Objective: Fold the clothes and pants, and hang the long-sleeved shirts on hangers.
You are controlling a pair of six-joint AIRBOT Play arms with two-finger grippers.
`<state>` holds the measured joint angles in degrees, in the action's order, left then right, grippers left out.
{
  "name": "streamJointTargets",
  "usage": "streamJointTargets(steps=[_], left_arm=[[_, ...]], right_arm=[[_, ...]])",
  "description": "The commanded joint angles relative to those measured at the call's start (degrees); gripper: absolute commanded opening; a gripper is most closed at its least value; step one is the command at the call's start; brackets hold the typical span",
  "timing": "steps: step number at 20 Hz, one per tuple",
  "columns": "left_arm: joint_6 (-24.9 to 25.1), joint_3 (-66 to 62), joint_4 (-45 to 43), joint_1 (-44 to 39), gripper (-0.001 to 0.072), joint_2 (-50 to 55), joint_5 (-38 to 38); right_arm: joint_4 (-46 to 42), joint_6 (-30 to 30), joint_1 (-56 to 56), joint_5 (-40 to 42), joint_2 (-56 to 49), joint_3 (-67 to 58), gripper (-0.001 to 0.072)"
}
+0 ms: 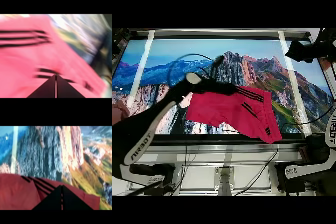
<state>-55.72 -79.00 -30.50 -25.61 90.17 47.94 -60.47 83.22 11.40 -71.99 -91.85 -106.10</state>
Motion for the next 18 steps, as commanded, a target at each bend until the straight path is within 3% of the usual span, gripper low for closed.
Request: streamJointTargets(steps=[1, 5, 11, 14, 15, 16, 17, 18], left_arm=[[-7.0, 0.8, -14.1, 9.5, 0.0002, -4.7, 1.3], [-6.8, 8.9, -16.0, 17.9, 0.0002, -10.1, 7.9], [-6.4, 27.0, -15.8, 30.4, 0.0004, -15.7, 12.4], [-6.4, 29.5, -15.8, 32.9, 0.0009, -15.7, 12.7], [-6.4, 29.5, -15.8, 32.9, 0.0079, -15.7, 12.7], [-6.4, 29.5, -15.8, 32.8, 0.0302, -15.7, 12.7], [-6.4, 29.5, -15.8, 32.7, 0.0440, -15.5, 12.8], [-6.4, 29.5, -15.8, 33.0, 0.0442, -15.1, 12.8]], right_arm=[[6.8, -6.5, 0.0, -12.0, -3.3, 0.0, 0.0009], [19.6, -9.5, -0.9, -21.2, -10.8, 0.0, 0.0010], [18.8, -9.4, -4.7, -17.4, -14.2, 0.0, 0.0042], [17.2, -9.4, -6.1, -15.1, -14.2, 0.0, 0.0248], [17.1, -9.4, -6.1, -14.8, -14.2, 0.0, 0.0276], [17.1, -9.4, -6.1, -14.7, -14.2, 0.0, 0.0277], [17.1, -9.4, -6.1, -14.7, -14.2, 0.0, 0.0277], [17.1, -9.4, -6.1, -14.7, -14.2, 0.0, 0.0277]])
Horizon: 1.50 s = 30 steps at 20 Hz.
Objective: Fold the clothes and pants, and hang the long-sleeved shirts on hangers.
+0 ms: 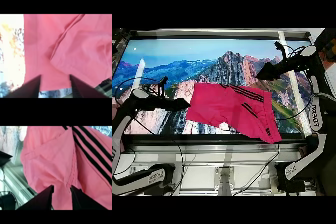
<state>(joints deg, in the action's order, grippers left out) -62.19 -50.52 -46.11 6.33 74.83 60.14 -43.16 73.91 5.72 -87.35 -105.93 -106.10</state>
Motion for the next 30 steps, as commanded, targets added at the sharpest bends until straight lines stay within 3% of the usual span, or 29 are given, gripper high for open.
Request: streamJointTargets(steps=[1, 2, 3, 16, 21, 23, 24, 27, 30], left_arm=[[0.0, 1.0, -0.2, 1.6, 0.0442, 0.9, 0.6], [0.0, 1.0, -0.2, 2.3, 0.0443, 1.6, 0.6], [0.0, 1.0, -0.2, 3.1, 0.0442, 2.4, 0.9], [0.0, 1.0, 1.6, 3.4, 0.0441, 9.7, 1.0], [0.1, 1.0, 3.3, 1.5, 0.0388, 10.9, 1.0], [0.1, 1.0, 3.3, 0.7, 0.0180, 11.7, 1.0], [0.2, 1.0, 3.3, 0.4, 0.0018, 11.7, 1.0], [4.1, 0.0, 6.6, 0.5, 0.0007, 11.6, 0.9], [4.1, -4.0, 10.8, 0.2, 0.0006, 11.6, -3.6]], right_arm=[[-0.2, 0.0, -0.4, 0.6, -0.2, 0.0, 0.0347], [-0.2, 0.0, -0.4, 0.6, -0.2, 0.0, 0.0500], [-0.2, 0.0, -0.4, 0.6, -0.2, 0.0, 0.0540], [-0.2, 0.0, -0.4, 0.6, -0.2, 0.0, 0.0545], [-0.2, 0.0, -0.4, 0.6, -0.2, 0.0, 0.0545], [-0.2, 0.0, -0.4, 0.7, -0.2, 0.0, 0.0545], [-0.2, 0.0, -0.4, 0.7, -0.2, 0.0, 0.0545], [-0.2, 0.0, -0.5, 1.5, -0.2, 0.0, 0.0544], [-0.7, 0.0, -1.6, 3.3, -0.8, 0.0, 0.0544]])
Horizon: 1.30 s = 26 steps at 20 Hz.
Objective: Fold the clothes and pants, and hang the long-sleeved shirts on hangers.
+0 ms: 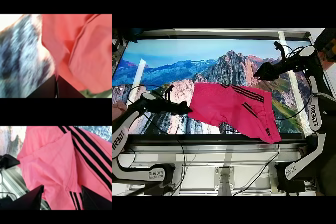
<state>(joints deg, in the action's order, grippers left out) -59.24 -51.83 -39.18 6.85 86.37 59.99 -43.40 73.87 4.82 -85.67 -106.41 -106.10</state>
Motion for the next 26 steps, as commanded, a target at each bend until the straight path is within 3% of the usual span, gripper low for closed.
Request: streamJointTargets(steps=[1, 4, 11, 12, 14, 15, 26], left_arm=[[1.0, -4.1, 4.2, -0.7, 0.0006, 0.2, -5.5], [-1.7, -7.6, 4.1, -2.3, 0.0005, 1.3, -10.5], [-1.6, -8.6, 4.1, -3.1, 0.0013, 6.8, -11.6], [-1.7, -8.6, 4.1, -3.1, 0.0077, 6.9, -11.8], [-1.7, -9.2, 4.1, -3.1, 0.0420, 6.8, -11.3], [-1.6, -9.5, 4.1, -3.1, 0.0444, 6.8, -10.7], [-1.6, -9.9, 4.1, 4.0, 0.0443, 3.3, -10.2]], right_arm=[[-0.5, 0.0, -1.4, 2.5, -0.7, 0.0, 0.0544], [-4.0, 0.0, -4.5, 5.6, -2.2, 0.1, 0.0544], [-9.8, 0.0, -11.1, 7.9, -7.9, 0.2, 0.0544], [-10.4, 0.1, -11.5, 7.9, -8.8, 0.2, 0.0544], [-11.0, 0.2, -12.0, 7.9, -10.3, 0.2, 0.0544], [-11.3, 0.2, -12.0, 8.4, -10.6, 0.2, 0.0544], [-13.3, 0.2, -13.9, 10.2, -12.7, 0.2, 0.0543]])
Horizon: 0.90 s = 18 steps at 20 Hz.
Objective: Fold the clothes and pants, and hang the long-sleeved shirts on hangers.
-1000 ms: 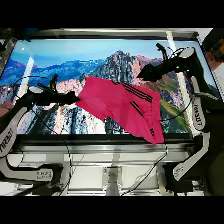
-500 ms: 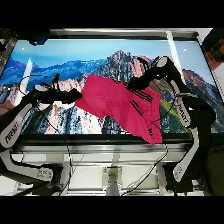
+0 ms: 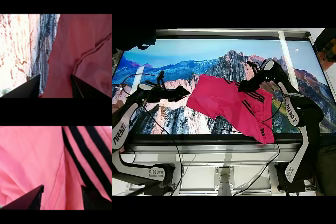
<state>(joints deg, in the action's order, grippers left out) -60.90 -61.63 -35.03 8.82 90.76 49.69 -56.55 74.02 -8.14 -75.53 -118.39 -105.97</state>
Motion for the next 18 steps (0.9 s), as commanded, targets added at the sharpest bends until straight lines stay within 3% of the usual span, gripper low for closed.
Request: streamJointTargets(steps=[1, 2, 5, 6, 7, 11, 13, 15, 18], left_arm=[[0.0, -0.1, 0.0, 2.6, 0.0443, -1.6, 0.3], [0.0, -0.1, 0.0, 3.1, 0.0443, -2.1, 0.3], [0.0, -0.1, 0.0, 3.5, 0.0442, -2.9, 0.2], [0.0, -0.1, 0.0, 3.6, 0.0414, -3.1, 0.2], [0.0, -0.1, 0.0, 3.7, 0.0338, -3.5, 0.2], [0.0, -0.9, 0.9, 4.8, 0.0336, -5.8, 0.2], [0.0, -2.0, 1.3, 5.2, 0.0336, -7.8, 0.2], [0.0, -4.2, 1.3, 5.5, 0.0336, -9.9, 0.2], [0.0, -7.5, 1.2, 5.6, 0.0336, -12.5, 0.2]], right_arm=[[-0.2, 0.0, -1.2, 0.1, -0.7, 0.0, 0.0542], [-0.2, 0.0, -1.6, 0.2, -0.7, 0.0, 0.0526], [-0.2, 0.0, -1.9, 0.0, -0.7, -0.2, 0.0252], [-0.2, 0.0, -1.9, -0.5, -0.7, -0.7, 0.0132], [-0.3, 0.0, -1.8, -1.7, -0.7, -1.7, 0.0017], [2.3, 0.1, -1.5, -4.6, 0.1, -8.9, 0.0013], [8.8, 1.8, -1.9, -7.5, 0.2, -12.6, 0.0012], [15.1, 2.5, -3.6, -11.0, 1.0, -12.6, 0.0010], [16.1, 5.0, -9.3, -11.6, 2.6, -11.8, 0.0009]])
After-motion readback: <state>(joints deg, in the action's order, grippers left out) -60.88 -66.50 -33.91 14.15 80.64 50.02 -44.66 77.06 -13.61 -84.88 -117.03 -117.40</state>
